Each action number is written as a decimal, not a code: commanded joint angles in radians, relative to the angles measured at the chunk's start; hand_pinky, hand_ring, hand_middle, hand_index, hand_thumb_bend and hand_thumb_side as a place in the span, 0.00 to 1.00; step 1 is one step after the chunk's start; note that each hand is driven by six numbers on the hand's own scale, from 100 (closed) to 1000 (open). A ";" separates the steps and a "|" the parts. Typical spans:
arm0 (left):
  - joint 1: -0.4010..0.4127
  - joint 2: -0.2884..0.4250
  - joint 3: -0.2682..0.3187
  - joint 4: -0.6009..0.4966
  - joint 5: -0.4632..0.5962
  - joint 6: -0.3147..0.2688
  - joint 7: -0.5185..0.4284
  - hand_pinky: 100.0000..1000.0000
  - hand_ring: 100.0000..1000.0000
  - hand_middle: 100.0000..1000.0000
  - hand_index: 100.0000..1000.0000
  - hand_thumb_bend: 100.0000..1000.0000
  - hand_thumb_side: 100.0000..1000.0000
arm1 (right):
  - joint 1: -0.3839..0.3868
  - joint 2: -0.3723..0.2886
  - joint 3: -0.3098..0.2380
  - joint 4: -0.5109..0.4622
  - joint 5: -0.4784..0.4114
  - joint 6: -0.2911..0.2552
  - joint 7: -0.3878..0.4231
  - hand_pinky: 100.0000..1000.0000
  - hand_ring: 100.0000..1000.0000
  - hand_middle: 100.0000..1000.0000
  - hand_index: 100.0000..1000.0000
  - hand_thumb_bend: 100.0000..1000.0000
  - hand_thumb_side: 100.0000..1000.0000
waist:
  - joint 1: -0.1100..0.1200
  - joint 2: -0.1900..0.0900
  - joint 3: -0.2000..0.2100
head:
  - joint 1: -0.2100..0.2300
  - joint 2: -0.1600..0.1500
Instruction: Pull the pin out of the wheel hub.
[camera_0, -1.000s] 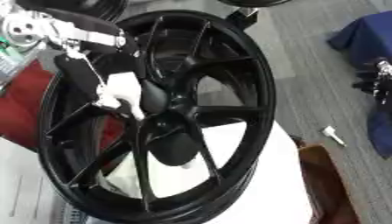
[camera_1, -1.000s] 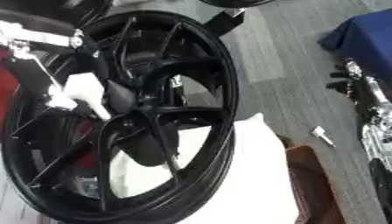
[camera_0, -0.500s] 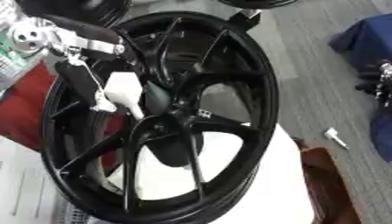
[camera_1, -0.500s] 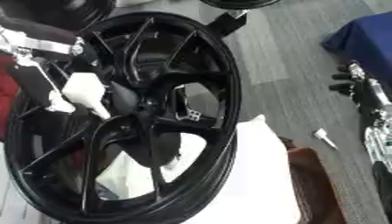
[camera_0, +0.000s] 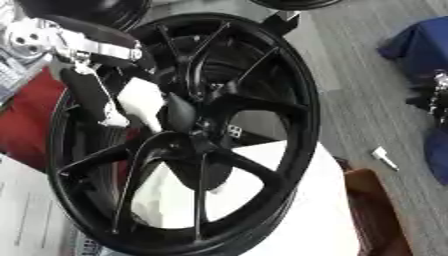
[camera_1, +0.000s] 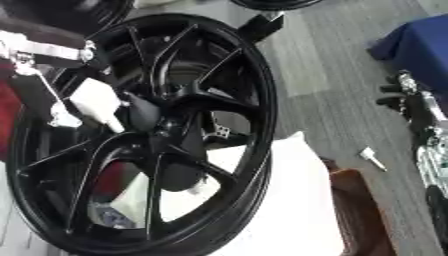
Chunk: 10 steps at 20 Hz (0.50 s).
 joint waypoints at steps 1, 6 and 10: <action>-0.014 0.043 0.031 -0.025 0.006 0.005 0.000 0.71 0.65 0.50 0.45 0.17 0.03 | -0.012 -0.012 -0.010 -0.010 0.000 -0.002 -0.004 0.87 0.65 0.69 0.80 0.00 0.90 | -0.013 -0.019 0.002 | 0.003 -0.011; -0.013 0.056 0.063 -0.049 0.014 0.016 0.000 0.71 0.65 0.50 0.45 0.16 0.02 | -0.012 -0.011 -0.011 -0.011 0.002 -0.002 -0.005 0.87 0.65 0.69 0.80 0.00 0.89 | -0.016 -0.021 0.003 | 0.002 -0.012; -0.016 0.069 0.120 -0.072 0.025 0.038 0.000 0.71 0.64 0.49 0.46 0.14 0.01 | -0.013 -0.010 -0.011 -0.010 0.001 -0.003 -0.004 0.87 0.65 0.69 0.80 0.00 0.89 | -0.020 -0.022 0.005 | 0.001 -0.013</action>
